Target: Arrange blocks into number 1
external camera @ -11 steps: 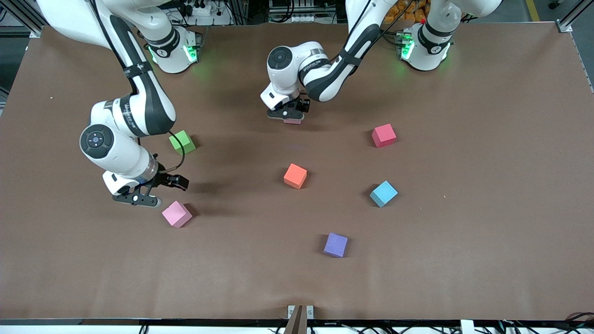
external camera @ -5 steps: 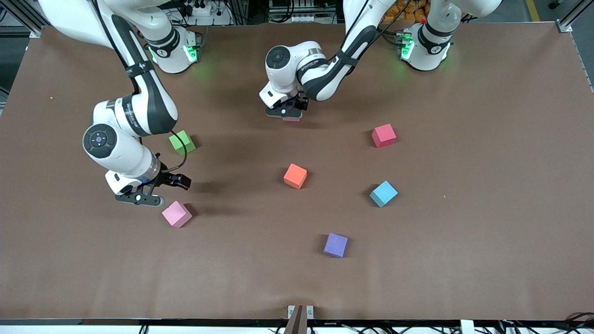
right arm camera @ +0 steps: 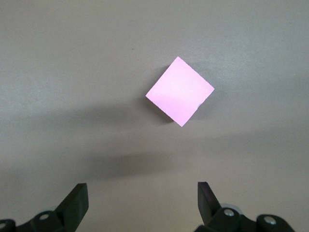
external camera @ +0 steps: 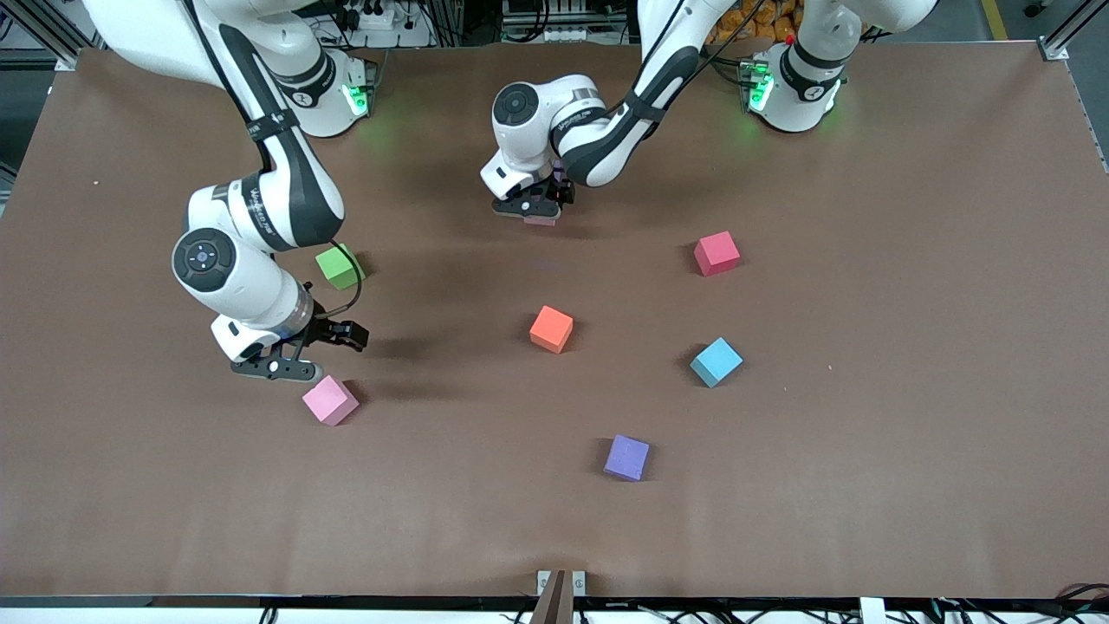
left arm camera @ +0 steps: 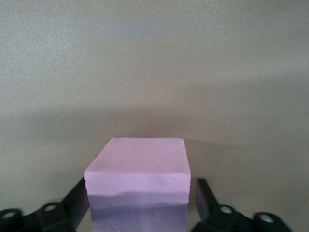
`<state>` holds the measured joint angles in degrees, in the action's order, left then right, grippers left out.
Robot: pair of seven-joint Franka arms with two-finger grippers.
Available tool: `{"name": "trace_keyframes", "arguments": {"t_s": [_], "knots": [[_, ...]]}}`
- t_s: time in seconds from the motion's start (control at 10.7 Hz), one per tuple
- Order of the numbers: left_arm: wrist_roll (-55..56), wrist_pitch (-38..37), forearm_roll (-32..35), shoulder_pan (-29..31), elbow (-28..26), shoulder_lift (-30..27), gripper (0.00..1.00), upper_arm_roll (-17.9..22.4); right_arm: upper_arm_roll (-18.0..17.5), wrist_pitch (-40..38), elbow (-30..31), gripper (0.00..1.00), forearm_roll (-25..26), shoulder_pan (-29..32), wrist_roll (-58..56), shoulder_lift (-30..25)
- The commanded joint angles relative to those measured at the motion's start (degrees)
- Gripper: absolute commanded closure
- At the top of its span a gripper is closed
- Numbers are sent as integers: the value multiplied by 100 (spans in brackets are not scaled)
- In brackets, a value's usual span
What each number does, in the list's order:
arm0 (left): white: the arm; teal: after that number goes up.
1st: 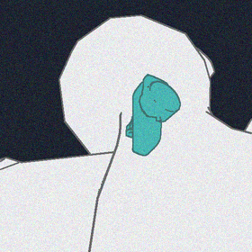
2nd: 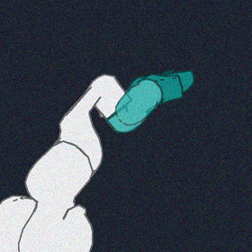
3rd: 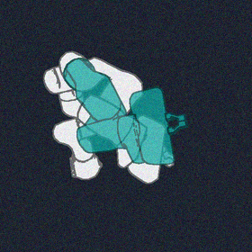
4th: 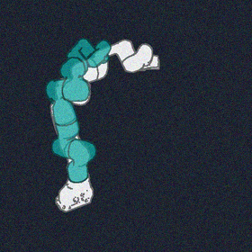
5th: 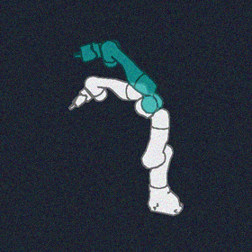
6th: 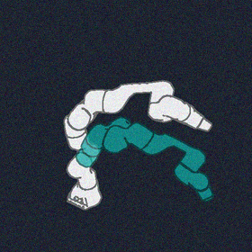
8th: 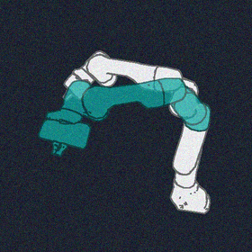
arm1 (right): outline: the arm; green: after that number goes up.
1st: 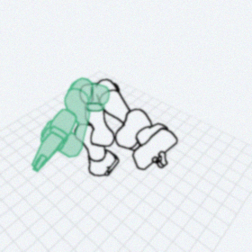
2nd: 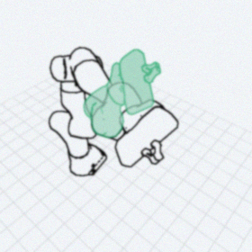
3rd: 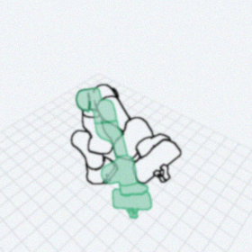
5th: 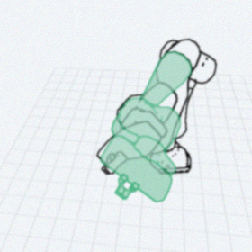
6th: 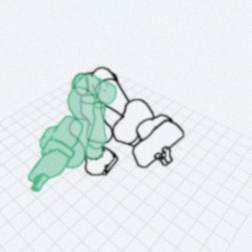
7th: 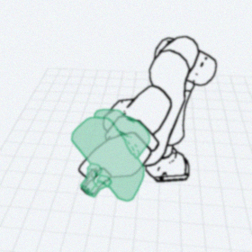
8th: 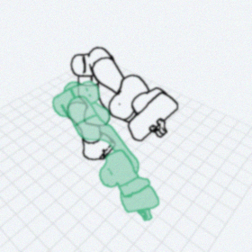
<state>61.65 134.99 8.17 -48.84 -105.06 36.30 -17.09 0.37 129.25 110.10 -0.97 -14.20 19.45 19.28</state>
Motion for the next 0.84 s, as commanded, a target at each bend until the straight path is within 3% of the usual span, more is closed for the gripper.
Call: {"name": "trace_keyframes", "arguments": {"t_s": [0.0, 0.38, 0.75], "knots": [[223, -78, -35, 76, 56, -201, 0, 47, -2, -5, -23, 0, 97, -21, 76, 14], [251, -745, 52, 1408, 65, -895, 0, 57, -2, 3, -93, 0, 45, -258, 540, 49], [84, -799, 588, 2667, 240, -853, 0, 57, -11, -5, -522, 0, 18, -933, 1873, 417]]}}
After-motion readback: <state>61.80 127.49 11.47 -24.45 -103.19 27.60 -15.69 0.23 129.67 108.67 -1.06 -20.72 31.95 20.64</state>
